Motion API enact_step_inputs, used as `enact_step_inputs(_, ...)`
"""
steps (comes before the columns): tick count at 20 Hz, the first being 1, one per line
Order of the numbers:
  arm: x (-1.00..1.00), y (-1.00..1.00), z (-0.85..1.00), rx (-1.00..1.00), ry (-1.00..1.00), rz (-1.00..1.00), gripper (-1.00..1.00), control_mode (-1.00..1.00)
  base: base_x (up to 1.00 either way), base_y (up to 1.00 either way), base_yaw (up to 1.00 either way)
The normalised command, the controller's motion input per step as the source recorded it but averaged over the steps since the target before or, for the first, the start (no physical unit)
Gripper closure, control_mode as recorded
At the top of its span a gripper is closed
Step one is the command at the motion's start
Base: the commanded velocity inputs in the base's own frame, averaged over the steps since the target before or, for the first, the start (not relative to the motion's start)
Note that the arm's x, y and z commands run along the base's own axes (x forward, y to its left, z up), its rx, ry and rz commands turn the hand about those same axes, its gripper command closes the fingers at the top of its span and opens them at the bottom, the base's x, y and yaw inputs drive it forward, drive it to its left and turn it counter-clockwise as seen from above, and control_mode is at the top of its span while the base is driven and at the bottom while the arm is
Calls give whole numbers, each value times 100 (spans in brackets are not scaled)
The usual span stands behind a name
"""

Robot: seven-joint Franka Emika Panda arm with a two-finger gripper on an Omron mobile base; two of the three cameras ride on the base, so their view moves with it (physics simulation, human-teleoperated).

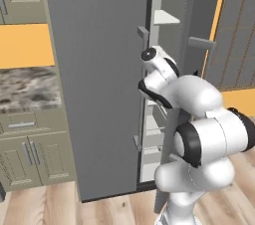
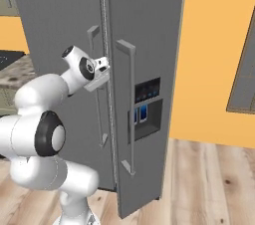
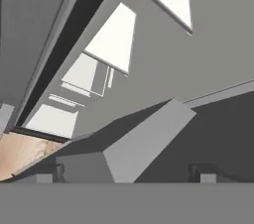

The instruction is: Gather the garlic and mushroom from the fridge and place them on a tray on the dining counter. Then gather the chicken drumstick and fish from the fridge and place them on the other tray.

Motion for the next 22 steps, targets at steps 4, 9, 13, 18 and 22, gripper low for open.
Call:
enact_step_inputs(4, -72, -55, 16, -7, -2, -1, -100, -100, 0, 0, 0)
enact_step_inputs(9, -64, -64, 22, -7, -2, -1, -100, -100, 0, 0, 0)
enact_step_inputs(13, -26, -86, 21, 0, 3, -1, -100, -100, 0, 0, 0)
enact_step_inputs(18, -1, -91, 25, 0, 5, 0, -100, -100, 0, 0, 0)
enact_step_inputs(22, 0, -78, 18, 0, 1, 0, -100, -100, 0, 0, 0)
